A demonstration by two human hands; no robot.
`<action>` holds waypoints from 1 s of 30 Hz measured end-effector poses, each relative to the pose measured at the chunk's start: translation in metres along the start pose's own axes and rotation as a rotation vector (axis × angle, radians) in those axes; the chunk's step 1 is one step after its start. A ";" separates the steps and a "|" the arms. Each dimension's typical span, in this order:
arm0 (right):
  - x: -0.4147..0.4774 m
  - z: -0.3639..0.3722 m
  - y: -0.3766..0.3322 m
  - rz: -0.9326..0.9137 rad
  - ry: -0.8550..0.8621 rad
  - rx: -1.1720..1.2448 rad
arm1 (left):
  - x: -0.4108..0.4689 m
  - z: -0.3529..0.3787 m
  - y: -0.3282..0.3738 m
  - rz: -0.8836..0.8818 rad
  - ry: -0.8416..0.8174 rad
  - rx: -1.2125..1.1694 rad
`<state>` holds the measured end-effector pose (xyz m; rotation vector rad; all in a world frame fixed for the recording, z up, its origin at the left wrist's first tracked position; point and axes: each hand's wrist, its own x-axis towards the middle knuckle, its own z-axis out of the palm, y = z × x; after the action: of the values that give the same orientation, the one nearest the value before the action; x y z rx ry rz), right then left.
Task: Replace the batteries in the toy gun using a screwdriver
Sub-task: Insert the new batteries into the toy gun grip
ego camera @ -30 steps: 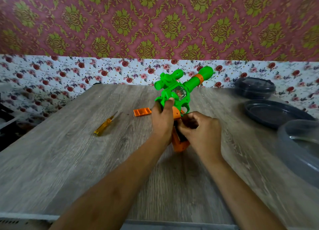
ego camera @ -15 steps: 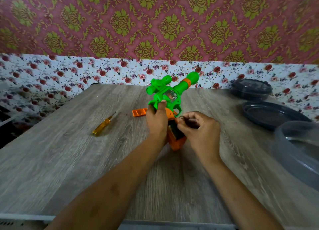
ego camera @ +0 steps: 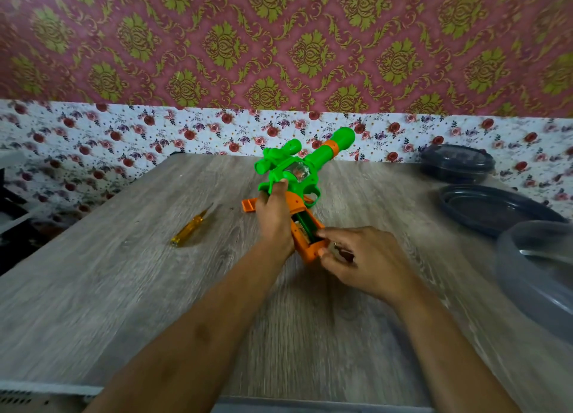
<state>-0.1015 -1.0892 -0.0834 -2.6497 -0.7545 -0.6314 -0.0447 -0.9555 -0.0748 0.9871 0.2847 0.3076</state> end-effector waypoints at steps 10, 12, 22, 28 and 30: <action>0.002 -0.003 0.004 0.050 -0.201 0.153 | -0.002 0.001 -0.007 -0.004 -0.228 0.174; 0.003 -0.005 0.005 0.040 -0.222 0.156 | -0.004 0.001 -0.008 -0.026 -0.280 0.202; 0.003 0.003 0.012 -0.121 -0.073 0.118 | 0.004 -0.004 -0.002 -0.177 -0.196 0.122; 0.003 -0.004 0.010 0.254 -0.008 0.837 | 0.008 -0.006 0.000 -0.132 -0.140 0.095; 0.007 -0.006 0.013 0.394 0.052 0.968 | 0.004 -0.004 0.001 -0.097 -0.156 0.105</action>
<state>-0.0912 -1.0994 -0.0770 -1.7844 -0.3511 -0.1447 -0.0424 -0.9498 -0.0762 1.0908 0.2074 0.1274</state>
